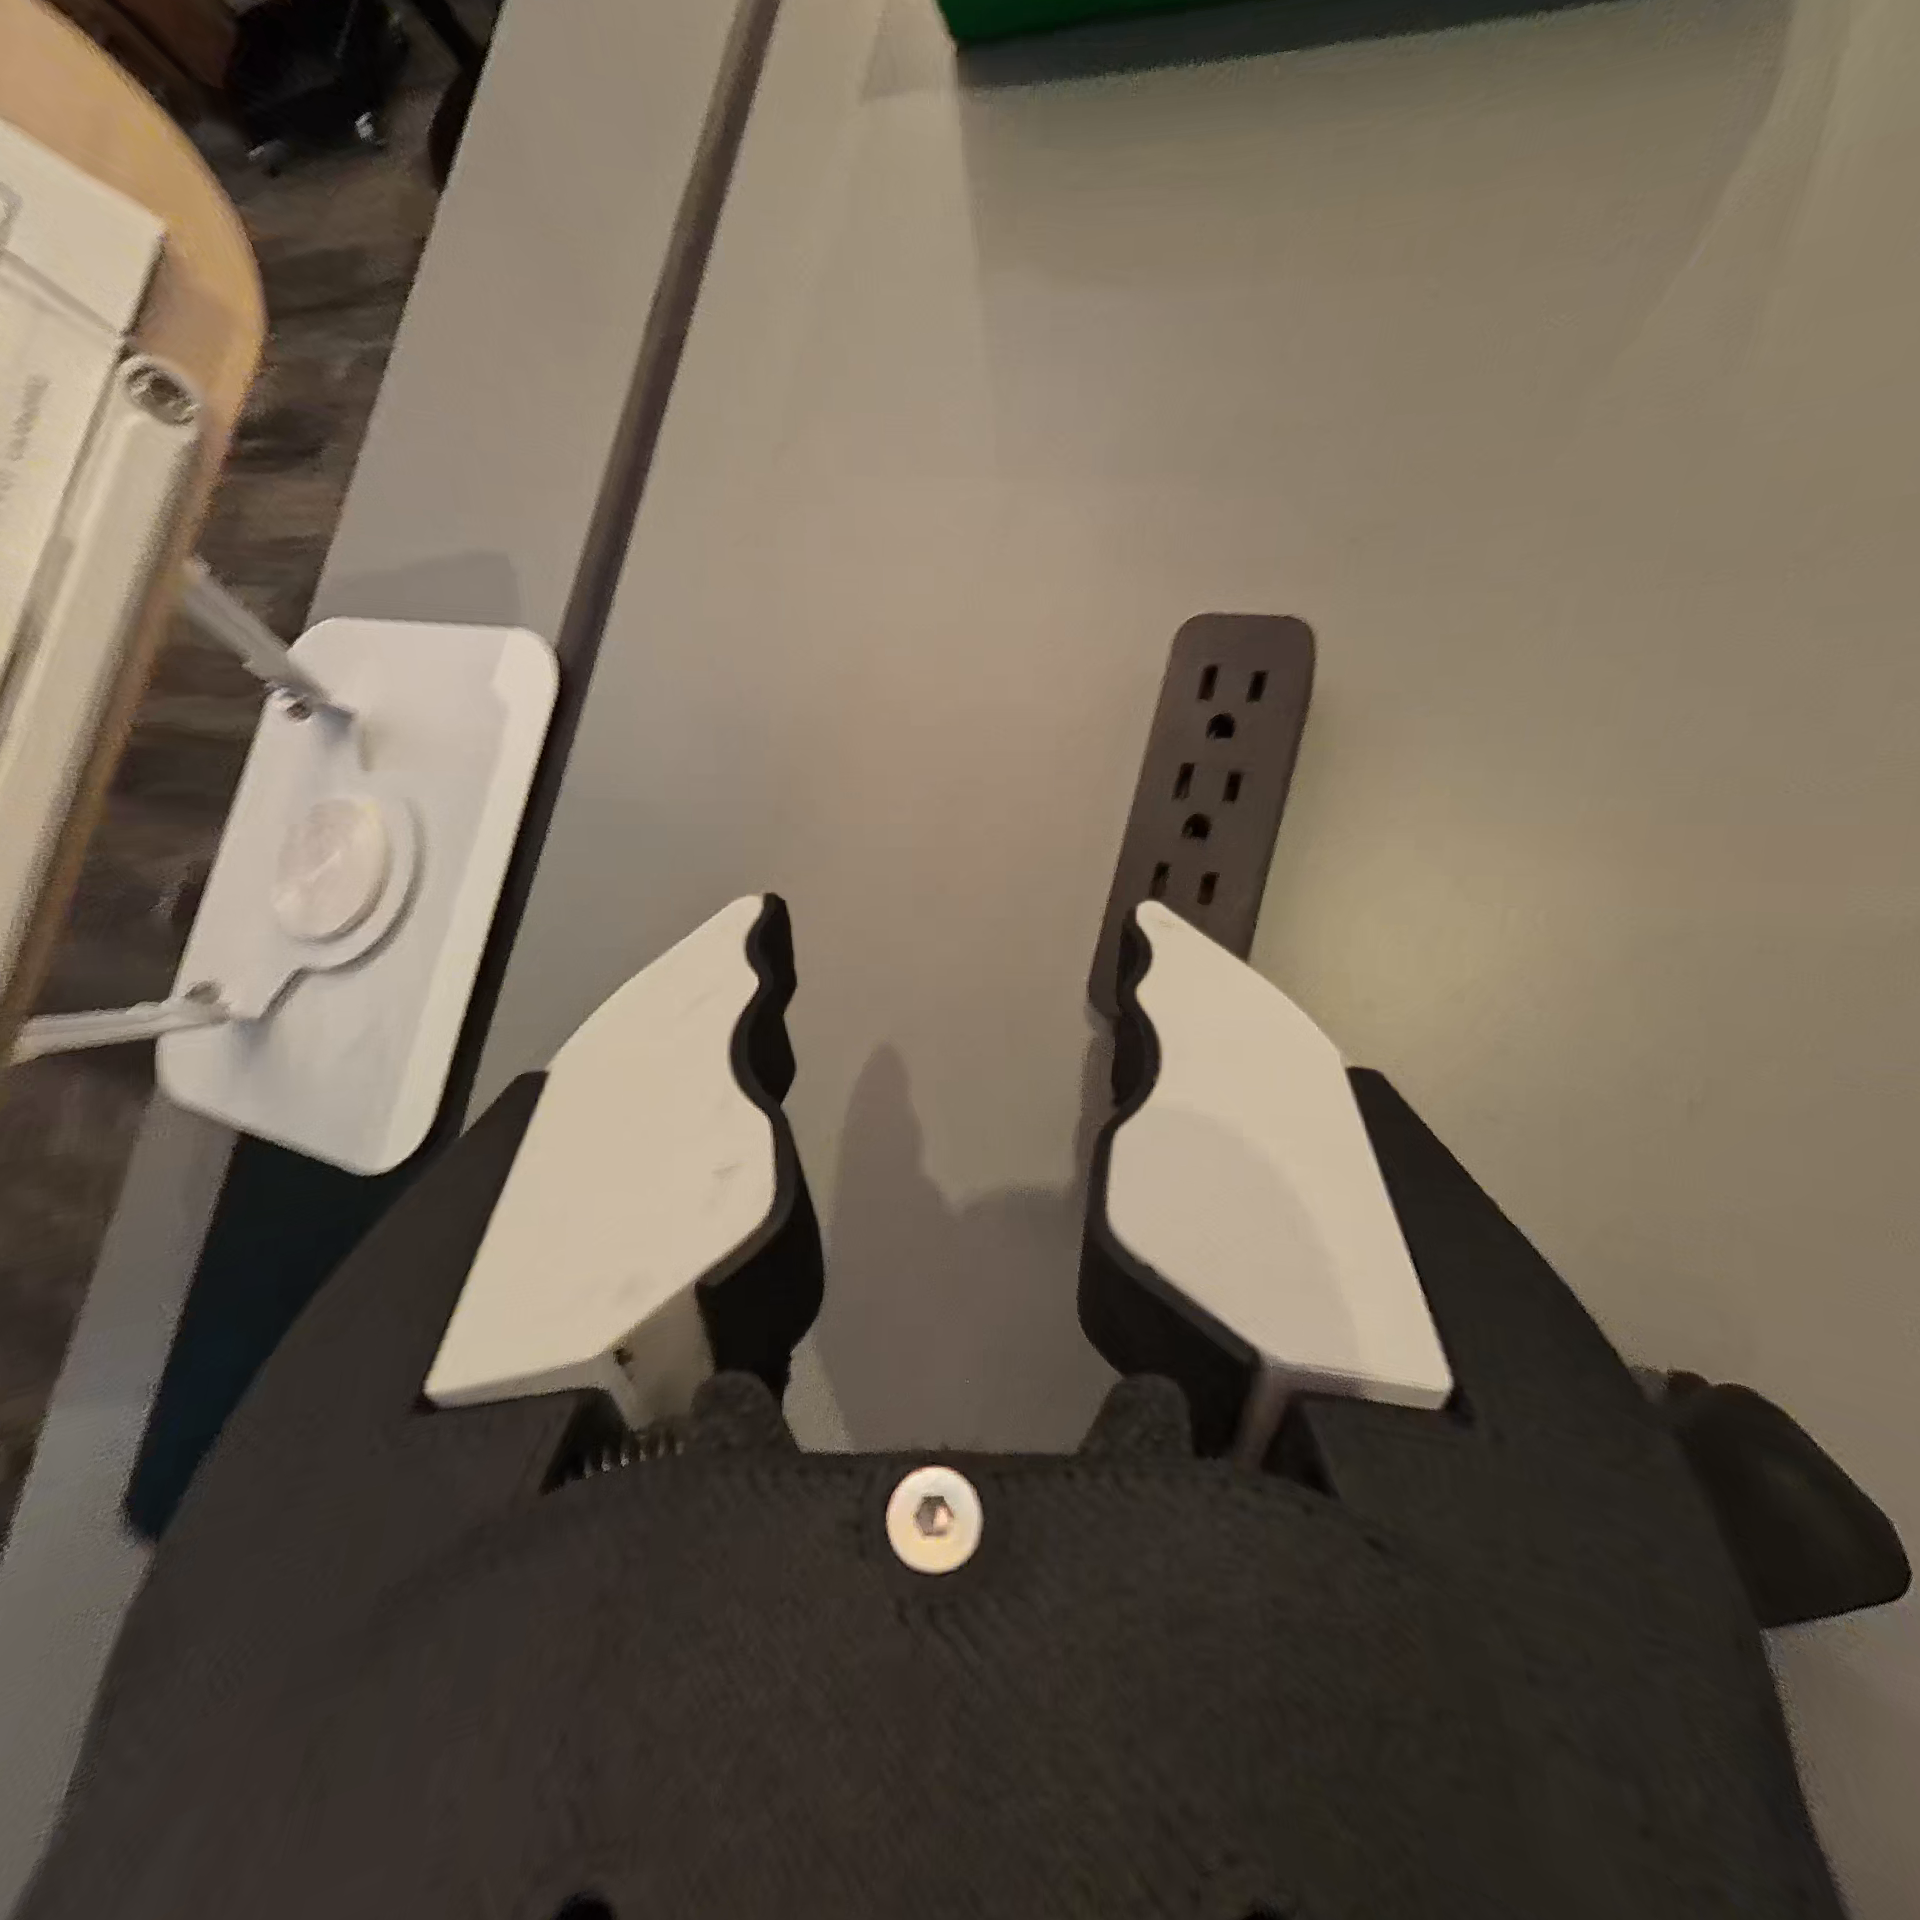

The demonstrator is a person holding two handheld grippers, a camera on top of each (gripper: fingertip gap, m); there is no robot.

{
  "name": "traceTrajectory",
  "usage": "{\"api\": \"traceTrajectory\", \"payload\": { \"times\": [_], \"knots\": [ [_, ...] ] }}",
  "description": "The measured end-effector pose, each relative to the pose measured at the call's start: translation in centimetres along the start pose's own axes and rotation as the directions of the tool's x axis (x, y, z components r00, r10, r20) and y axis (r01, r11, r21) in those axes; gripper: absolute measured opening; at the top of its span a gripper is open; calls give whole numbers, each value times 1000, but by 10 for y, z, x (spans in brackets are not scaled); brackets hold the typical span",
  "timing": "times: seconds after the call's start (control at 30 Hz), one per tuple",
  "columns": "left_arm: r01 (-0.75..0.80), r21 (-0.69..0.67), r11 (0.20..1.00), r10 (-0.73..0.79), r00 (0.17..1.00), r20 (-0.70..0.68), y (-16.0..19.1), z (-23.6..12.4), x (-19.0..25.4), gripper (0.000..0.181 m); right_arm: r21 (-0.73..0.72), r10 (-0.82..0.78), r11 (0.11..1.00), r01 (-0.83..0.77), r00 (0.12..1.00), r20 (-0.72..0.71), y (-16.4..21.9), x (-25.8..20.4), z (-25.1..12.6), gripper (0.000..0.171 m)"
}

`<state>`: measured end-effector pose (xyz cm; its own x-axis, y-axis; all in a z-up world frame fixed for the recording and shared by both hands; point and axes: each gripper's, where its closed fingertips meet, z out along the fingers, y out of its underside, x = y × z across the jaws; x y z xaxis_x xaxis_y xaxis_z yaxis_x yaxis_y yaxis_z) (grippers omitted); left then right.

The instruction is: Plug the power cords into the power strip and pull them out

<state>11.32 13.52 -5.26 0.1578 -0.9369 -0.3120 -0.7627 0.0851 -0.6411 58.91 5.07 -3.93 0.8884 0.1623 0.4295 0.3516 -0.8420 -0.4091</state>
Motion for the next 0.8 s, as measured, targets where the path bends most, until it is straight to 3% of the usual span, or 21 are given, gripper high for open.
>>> {"api": "traceTrajectory", "payload": {
  "times": [0.17, 0.3, 0.5, 0.63, 0.73, 0.8],
  "knots": [
    [73, -29, 997, -71, 995, 67, 4, -34, -6, 61, -49, 191, 981, -186, 975, 114, 67, 11, 17, 56],
    [43, -38, 998, -45, 997, -54, 1, -10, 27, 61, -77, 293, 956, -283, 924, 247, 87, 2, 40, 52],
    [106, -113, 988, -130, 965, -229, 15, 50, 55, 56, -108, 251, 967, -230, 930, 269, 93, 3, 49, 44],
    [32, -218, 976, -82, 970, -227, 33, 75, 57, 53, -162, 255, 964, -213, 911, 324, 91, -5, 56, 33],
    [46, -228, 972, -105, 961, -254, 34, 80, 60, 55, -224, 226, 962, -157, 918, 326, 89, -7, 64, 25],
    [132, -139, 981, -165, 952, -258, 14, 62, 53, 62, -278, 206, 953, -116, 925, 320, 89, -4, 68, 23]
  ]
}}
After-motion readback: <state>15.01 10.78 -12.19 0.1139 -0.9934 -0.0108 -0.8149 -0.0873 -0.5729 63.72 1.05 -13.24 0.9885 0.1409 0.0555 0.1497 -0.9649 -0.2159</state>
